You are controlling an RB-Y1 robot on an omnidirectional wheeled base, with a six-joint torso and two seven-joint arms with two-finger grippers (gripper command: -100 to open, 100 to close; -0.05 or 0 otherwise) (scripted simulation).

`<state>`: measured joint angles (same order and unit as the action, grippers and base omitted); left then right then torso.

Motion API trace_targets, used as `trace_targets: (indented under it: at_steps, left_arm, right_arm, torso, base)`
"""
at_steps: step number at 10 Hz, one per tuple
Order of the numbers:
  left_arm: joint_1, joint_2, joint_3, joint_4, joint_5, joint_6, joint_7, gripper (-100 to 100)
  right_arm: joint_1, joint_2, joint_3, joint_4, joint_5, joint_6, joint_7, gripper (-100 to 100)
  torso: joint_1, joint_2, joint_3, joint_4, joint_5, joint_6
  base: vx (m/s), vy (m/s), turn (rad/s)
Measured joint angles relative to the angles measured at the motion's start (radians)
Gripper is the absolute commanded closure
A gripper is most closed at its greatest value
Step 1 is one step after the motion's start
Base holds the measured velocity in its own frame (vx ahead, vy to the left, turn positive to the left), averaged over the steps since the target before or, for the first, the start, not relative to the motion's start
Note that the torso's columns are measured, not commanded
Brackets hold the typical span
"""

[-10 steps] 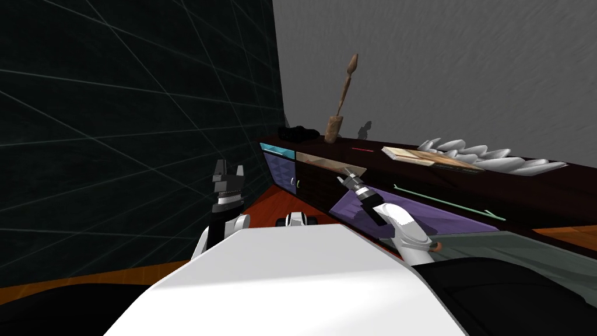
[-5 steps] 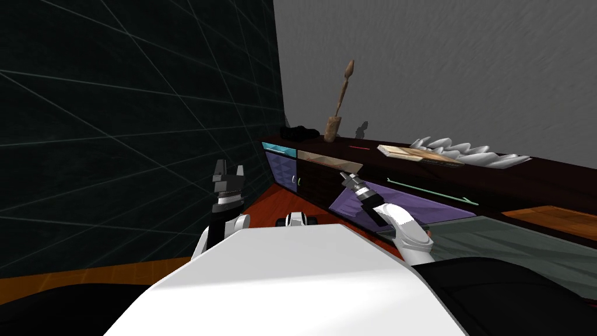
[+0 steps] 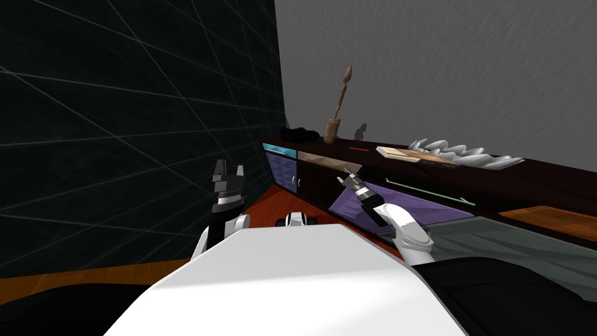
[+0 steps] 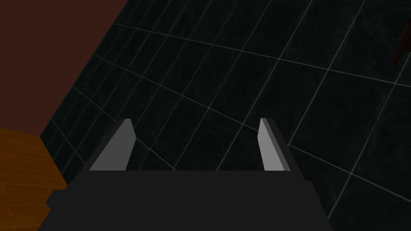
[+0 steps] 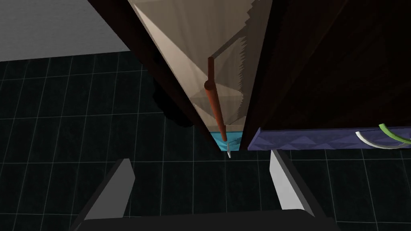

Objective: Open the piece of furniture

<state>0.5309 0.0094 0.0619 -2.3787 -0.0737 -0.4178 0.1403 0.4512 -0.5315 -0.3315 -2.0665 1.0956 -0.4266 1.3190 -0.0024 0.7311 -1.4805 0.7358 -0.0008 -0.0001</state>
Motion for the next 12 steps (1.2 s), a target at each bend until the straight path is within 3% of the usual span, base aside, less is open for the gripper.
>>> trace_targets:
  at_steps: [3,4,9,10,12]
  left_arm:
    - [0.000,0.000,0.000,0.000,0.000,0.000,0.000,0]
    - [0.000,0.000,0.000,0.000,0.000,0.000,0.000,0]
    - [-0.001,0.000,0.000,0.000,0.000,0.000,0.000,0]
    - [-0.001,0.000,0.000,0.000,0.000,0.000,0.000,0]
    - [0.000,0.000,0.000,0.000,0.000,0.000,0.000,0]
  right_arm:
    - [-0.005,-0.001,-0.001,0.006,0.006,0.003,0.007,-100]
    - [-0.005,-0.001,-0.001,0.006,0.006,0.003,0.007,100]
    - [0.010,-0.004,-0.001,-0.012,0.004,0.000,-0.001,100]
    - [0.013,-0.003,0.002,-0.010,0.005,-0.002,-0.001,-100]
    - [0.025,-0.041,-0.028,-0.024,-0.012,-0.005,-0.035,-100]
  torso:
    - [0.006,0.012,0.008,0.004,0.002,0.000]
    - [0.006,0.014,0.009,0.004,0.002,0.000]
    - [0.004,0.009,0.006,0.003,0.002,-0.001]
    - [0.001,0.005,0.003,0.004,0.002,0.000]
    - [0.002,0.002,0.001,0.001,0.001,0.000]
  base:
    - [0.090,-0.052,0.015]
    - [0.010,-0.005,0.001]
    - [-0.127,0.095,-0.037]
    - [0.001,0.031,-0.052]
    - [0.028,0.041,-0.054]
